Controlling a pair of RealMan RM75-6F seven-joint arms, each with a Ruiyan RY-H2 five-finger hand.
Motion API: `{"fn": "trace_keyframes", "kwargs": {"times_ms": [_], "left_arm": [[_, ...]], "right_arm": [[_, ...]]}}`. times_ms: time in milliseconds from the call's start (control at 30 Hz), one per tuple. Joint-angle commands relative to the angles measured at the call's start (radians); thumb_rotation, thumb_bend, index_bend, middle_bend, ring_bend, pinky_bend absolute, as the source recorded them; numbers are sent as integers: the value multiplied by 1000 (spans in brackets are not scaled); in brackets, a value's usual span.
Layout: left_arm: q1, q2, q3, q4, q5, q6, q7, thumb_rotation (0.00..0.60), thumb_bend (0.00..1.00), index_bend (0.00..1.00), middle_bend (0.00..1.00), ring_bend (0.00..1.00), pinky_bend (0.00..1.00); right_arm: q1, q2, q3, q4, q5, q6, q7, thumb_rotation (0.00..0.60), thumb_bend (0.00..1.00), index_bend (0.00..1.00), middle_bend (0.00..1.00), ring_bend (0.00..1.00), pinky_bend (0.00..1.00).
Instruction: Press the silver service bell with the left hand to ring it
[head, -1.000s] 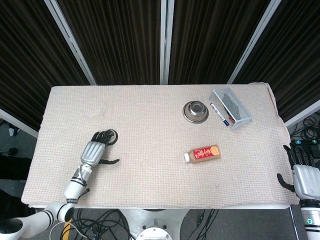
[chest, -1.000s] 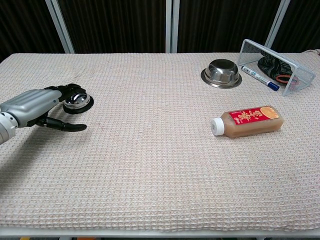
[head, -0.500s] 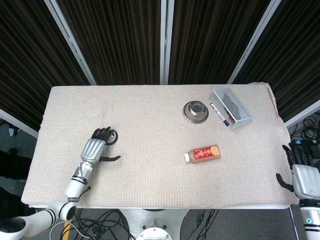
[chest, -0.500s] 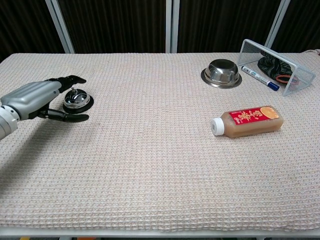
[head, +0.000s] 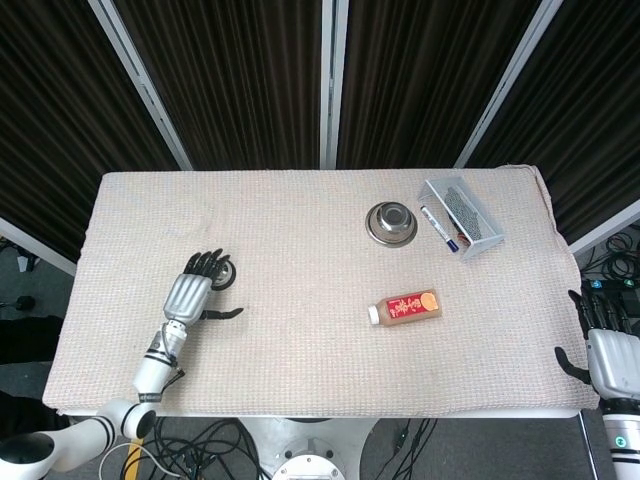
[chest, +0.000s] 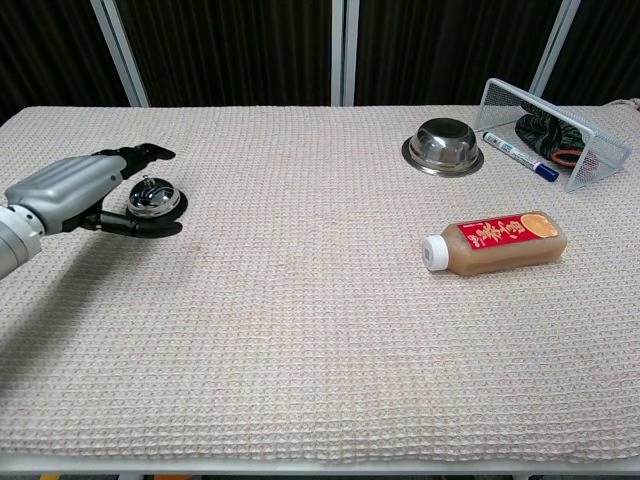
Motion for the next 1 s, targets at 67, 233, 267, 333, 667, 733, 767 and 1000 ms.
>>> {"fn": "trace_keyframes", "kwargs": {"times_ms": [67,233,267,333,667,733,767,1000], "left_arm": [[0,25,27,-28,-44,-121,39,204,0,0,0,0,0],[2,41,23,-64,-79,-144,94,207,0,0,0,0,0],[2,38,18,-64,-71,-121,92,203,0,0,0,0,0],[3,29,4,-58,-41,-53,66,197,0,0,0,0,0],[33,66,-27,-105,24,158,36,195,0,0,0,0,0],[58,91,-26,-135,23,197,48,193,0,0,0,0,0],[71,102,-27,-149,20,214,56,195,0,0,0,0,0],[209,241,15,-319,0,344,142,190,0,0,0,0,0]], "right_arm": [[1,-1,0,0,0,-2,-1,600,239,0,0,0,0],[-3,1,1,1,3,4,2,600,239,0,0,0,0],[-3,1,2,1,4,5,3,600,239,0,0,0,0],[-4,0,2,3,4,6,6,600,240,0,0,0,0],[-3,-4,0,13,2,0,15,600,239,0,0,0,0],[-3,-4,0,13,2,0,16,600,239,0,0,0,0],[-3,-5,0,14,2,-1,16,600,240,0,0,0,0],[-1,-11,-5,19,-6,-5,15,600,239,0,0,0,0]]}}
